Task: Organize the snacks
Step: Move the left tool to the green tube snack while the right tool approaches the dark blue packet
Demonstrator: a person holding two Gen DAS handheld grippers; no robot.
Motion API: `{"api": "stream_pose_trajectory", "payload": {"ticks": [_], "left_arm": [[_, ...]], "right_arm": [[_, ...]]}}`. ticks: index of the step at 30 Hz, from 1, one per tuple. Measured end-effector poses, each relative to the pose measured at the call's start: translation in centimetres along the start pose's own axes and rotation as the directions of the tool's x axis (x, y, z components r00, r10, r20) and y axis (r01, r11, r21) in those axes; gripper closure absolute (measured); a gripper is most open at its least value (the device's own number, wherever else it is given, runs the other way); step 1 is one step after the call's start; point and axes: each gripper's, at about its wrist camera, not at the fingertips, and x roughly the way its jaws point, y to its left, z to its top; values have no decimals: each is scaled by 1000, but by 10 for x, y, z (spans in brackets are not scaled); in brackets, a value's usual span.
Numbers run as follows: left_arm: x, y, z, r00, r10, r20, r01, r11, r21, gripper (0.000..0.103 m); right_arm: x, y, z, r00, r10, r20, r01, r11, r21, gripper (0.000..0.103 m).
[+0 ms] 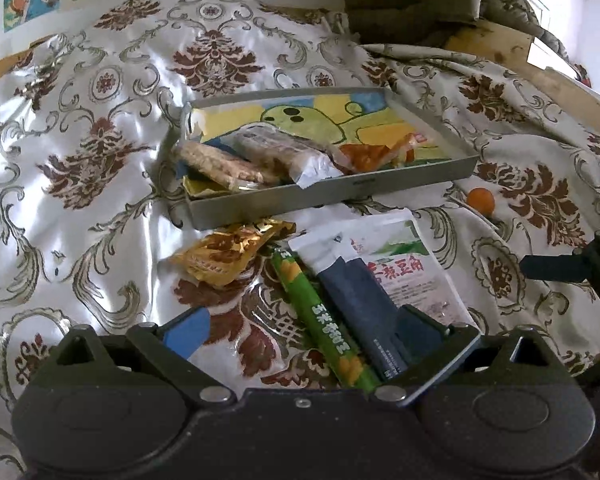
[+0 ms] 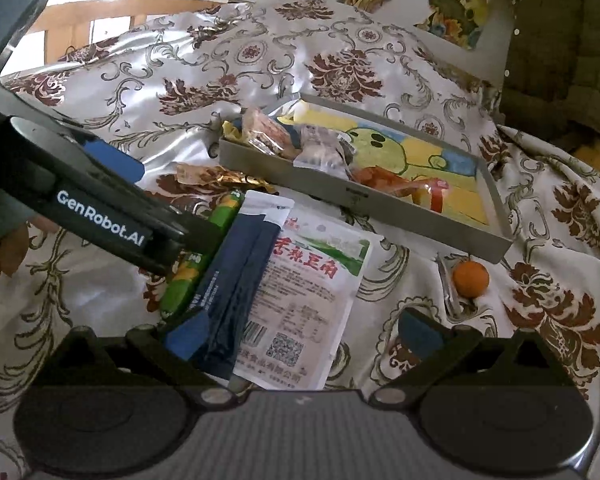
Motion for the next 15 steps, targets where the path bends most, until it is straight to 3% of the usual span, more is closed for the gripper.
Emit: {"api": "stream_pose_trajectory", "payload": {"ticks": [6, 12, 15], "left_arm": [[7, 3, -2, 1000, 11, -25, -11, 1000, -15, 4], [11, 9, -3, 999, -26, -34, 24, 998, -58, 22], [11, 6, -3, 998, -59, -25, 57, 997, -55, 30]], "right_arm": [[5, 0, 0, 1000, 30, -8, -30, 999, 31, 0], [6, 0, 3, 998, 65, 18, -66, 996, 55, 1], [8, 0, 3, 998, 60, 14, -61, 995, 76, 11]]}}
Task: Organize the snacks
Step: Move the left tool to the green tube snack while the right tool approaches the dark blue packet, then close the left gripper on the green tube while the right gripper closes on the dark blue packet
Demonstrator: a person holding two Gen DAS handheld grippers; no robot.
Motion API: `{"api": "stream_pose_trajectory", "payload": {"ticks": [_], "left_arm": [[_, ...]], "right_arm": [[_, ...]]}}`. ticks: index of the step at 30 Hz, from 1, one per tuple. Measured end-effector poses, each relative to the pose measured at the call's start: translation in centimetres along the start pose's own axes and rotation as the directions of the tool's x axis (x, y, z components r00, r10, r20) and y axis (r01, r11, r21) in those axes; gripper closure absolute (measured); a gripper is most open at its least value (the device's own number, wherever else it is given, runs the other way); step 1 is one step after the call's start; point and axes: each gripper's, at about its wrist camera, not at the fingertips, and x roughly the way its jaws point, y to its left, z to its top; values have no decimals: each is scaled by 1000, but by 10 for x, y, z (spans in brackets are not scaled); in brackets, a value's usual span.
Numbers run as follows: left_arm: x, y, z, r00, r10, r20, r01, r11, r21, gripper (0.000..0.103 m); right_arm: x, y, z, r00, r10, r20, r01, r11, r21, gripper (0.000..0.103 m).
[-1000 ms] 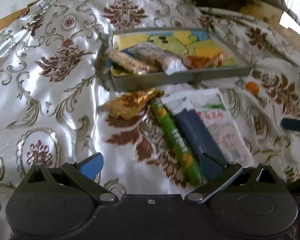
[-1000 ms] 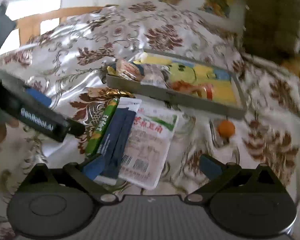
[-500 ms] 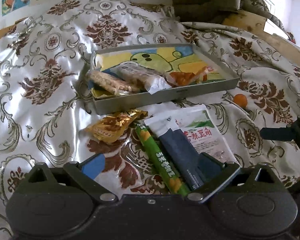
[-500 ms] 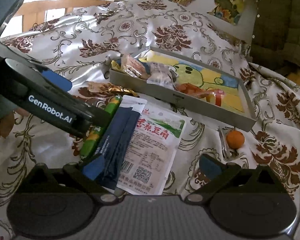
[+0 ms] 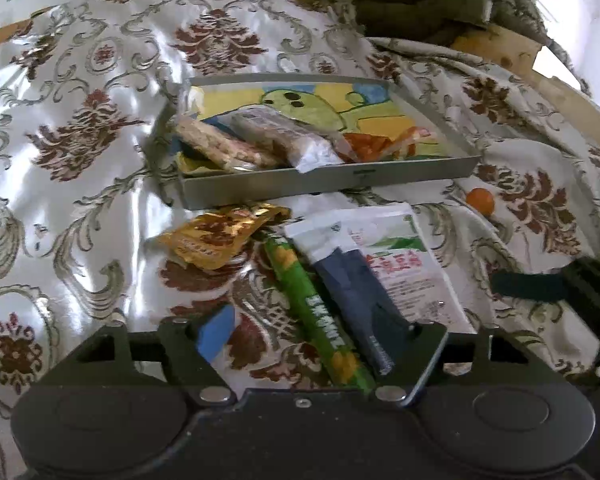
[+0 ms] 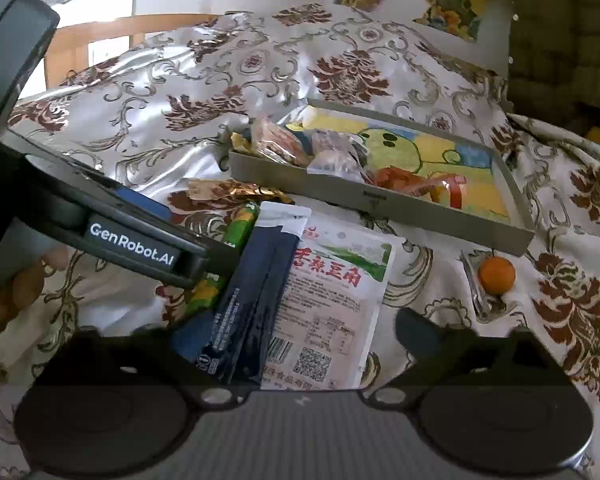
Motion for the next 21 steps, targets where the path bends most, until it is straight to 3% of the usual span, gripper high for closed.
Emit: {"api": "stream_pose_trajectory", "payload": {"ticks": [4, 12, 21], "left_arm": [[3, -6, -1, 999, -29, -19, 29, 999, 24, 49], [12, 0, -2, 998, -22, -57, 22, 1000, -16, 53], [28, 8, 6, 997, -24, -68, 19, 997, -80, 64]], "right_arm": [[5, 2, -2, 1000, 0, -22, 0, 1000, 11, 19], [5, 4, -4, 999, 35, -31, -34, 999, 26, 22], [18, 12, -4, 997, 55, -49, -54, 998, 24, 41]]}}
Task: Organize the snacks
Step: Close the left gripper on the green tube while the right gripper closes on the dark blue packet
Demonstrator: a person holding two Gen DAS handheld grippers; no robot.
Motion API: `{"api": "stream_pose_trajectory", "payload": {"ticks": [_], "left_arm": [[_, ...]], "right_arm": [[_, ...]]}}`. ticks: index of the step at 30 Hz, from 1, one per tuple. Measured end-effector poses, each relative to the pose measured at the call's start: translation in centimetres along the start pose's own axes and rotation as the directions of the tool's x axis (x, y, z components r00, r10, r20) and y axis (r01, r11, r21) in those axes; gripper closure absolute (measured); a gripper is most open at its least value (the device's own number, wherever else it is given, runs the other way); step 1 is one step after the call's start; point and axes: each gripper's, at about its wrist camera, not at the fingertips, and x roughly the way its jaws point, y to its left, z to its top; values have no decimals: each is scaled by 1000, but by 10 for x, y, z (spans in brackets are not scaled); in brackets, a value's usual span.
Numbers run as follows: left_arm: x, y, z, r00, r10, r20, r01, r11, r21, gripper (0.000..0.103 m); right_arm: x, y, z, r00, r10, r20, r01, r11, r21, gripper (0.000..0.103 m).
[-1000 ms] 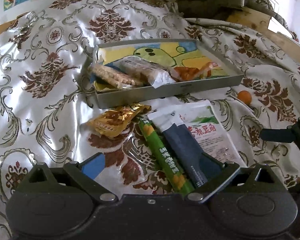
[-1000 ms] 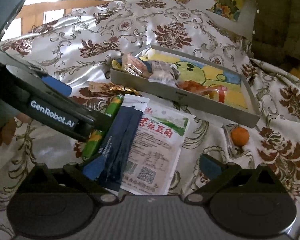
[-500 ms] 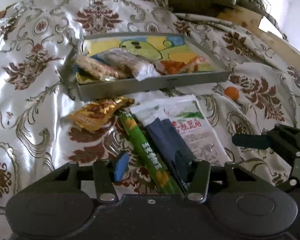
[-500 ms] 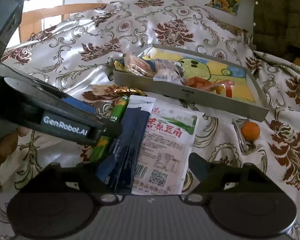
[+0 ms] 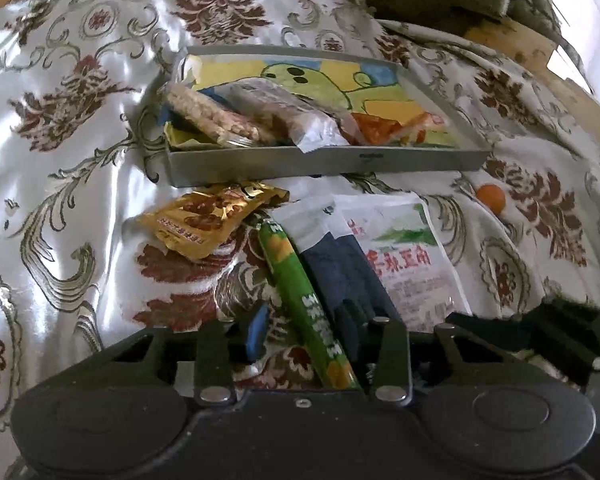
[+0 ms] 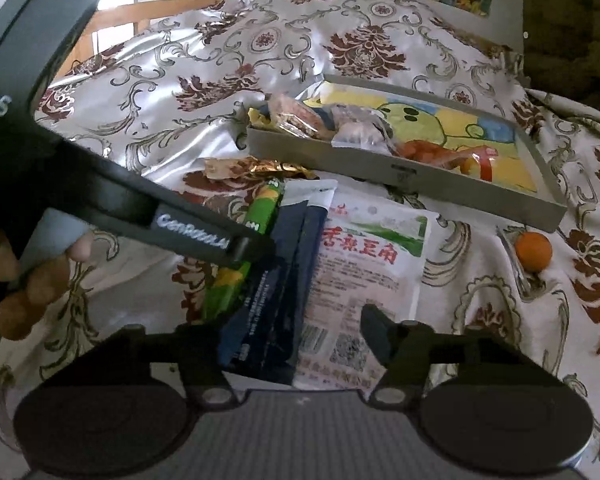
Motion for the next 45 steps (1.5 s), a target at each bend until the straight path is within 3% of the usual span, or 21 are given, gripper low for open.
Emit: {"api": "stream_pose_trajectory", "payload": {"ticks": [5, 13, 17, 19, 24, 26, 32, 35, 39, 41, 42, 43, 45], "left_arm": [[1, 5, 3, 1000, -3, -25, 2, 999, -42, 70], [-1, 2, 5, 996, 50, -70, -52, 998, -33, 71], [-1, 4, 5, 995, 62, -76, -67, 996, -59, 69], [-1, 4, 4, 995, 66, -72, -70, 996, -63, 69], [3, 7, 2, 996, 48, -79, -54, 995, -80, 65], [5, 8, 2, 996, 40, -84, -47, 995, -85, 65], [9, 9, 3, 994, 35, -100, -42, 996, -73, 64], [9, 14, 6, 992, 8, -126, -21, 994, -105, 66], [6, 22, 7, 987, -41, -157, 10, 981, -194, 82], [4, 25, 8, 985, -38, -166, 1, 977, -214, 82], [3, 25, 8, 985, -30, -172, -8, 977, -215, 83], [2, 26, 9, 984, -22, -174, -17, 976, -215, 83], [-1, 27, 10, 984, -11, -178, -28, 976, -215, 83]], "right_arm": [[6, 3, 4, 1000, 14, 7, -14, 1000, -1, 57], [12, -3, 5, 998, 66, 2, -66, 998, 22, 55], [11, -2, 7, 996, 89, -5, -89, 995, 40, 73], [10, 3, 7, 997, 75, -18, -74, 996, 41, 76], [12, 2, 7, 997, 72, -18, -71, 996, 46, 76], [14, -1, 7, 998, 59, -13, -58, 997, 58, 59], [16, -5, 8, 998, 67, -13, -66, 995, 71, 55], [16, -3, 8, 997, 79, -15, -77, 995, 71, 55], [16, -3, 7, 994, 105, -23, -102, 991, 86, 55], [16, -2, 6, 994, 109, -21, -107, 991, 80, 56], [16, -2, 6, 994, 111, -17, -110, 991, 79, 58], [16, -3, 5, 992, 124, -11, -123, 989, 82, 68], [15, -2, 4, 991, 131, -1, -131, 988, 86, 74]]}}
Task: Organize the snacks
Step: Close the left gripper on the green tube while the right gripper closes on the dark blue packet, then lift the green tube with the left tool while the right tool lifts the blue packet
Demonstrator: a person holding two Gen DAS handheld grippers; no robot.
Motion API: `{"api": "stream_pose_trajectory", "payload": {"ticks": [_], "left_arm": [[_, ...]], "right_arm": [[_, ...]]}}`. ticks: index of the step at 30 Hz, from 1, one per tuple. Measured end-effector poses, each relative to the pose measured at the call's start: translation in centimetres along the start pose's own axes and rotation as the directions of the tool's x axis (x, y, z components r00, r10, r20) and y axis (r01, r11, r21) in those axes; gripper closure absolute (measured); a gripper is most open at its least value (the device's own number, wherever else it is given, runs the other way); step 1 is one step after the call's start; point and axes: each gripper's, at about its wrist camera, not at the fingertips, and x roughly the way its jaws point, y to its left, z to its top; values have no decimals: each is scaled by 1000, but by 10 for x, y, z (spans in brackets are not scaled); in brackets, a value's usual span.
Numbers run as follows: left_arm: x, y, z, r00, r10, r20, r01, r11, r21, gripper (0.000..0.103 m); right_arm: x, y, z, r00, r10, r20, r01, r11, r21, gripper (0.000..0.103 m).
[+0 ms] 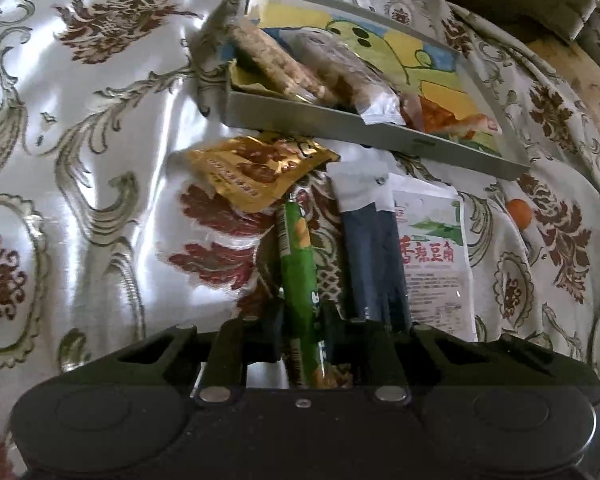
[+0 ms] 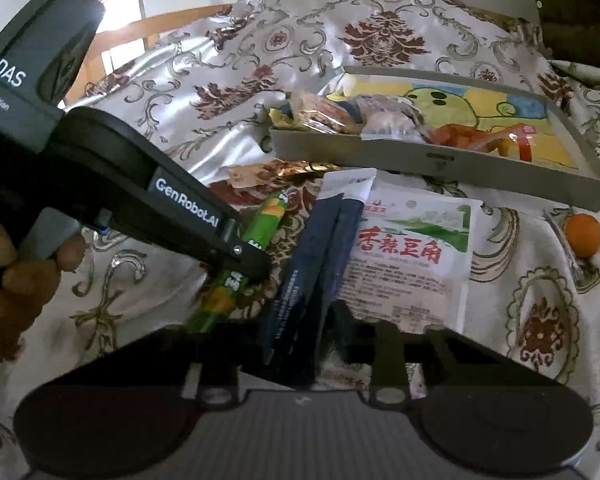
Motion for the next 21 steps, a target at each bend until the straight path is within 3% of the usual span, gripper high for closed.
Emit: {"api": "stream_pose_trajectory", "payload": {"ticks": [2, 5, 11, 13, 16, 18, 21], "left_arm": [[-3, 0, 0, 1000, 8, 0, -8, 1000, -2, 83], [-4, 2, -1, 1000, 10, 0, -10, 1000, -19, 83], [-2, 10, 0, 1000, -13, -10, 12, 997, -80, 83], [-3, 11, 0, 1000, -16, -12, 15, 996, -89, 83], [-3, 13, 0, 1000, -24, -13, 23, 995, -100, 83], [-2, 16, 1, 999, -39, -16, 36, 992, -120, 84], [-1, 22, 2, 998, -60, -22, 56, 987, -153, 84]], "right_arm": [[-2, 1, 1, 1000, -13, 9, 13, 1000, -5, 82], [-4, 5, 5, 1000, -28, 1, 28, 999, -26, 85], [-3, 43, -6, 990, -130, 49, 139, 944, -300, 87], [-2, 41, -5, 994, -99, 40, 106, 955, -276, 87], [2, 18, 3, 1000, -7, 4, 7, 994, -111, 84], [6, 2, 7, 999, 46, -6, -46, 999, -13, 83], [10, -10, 11, 995, 97, -8, -96, 995, 32, 75]]}}
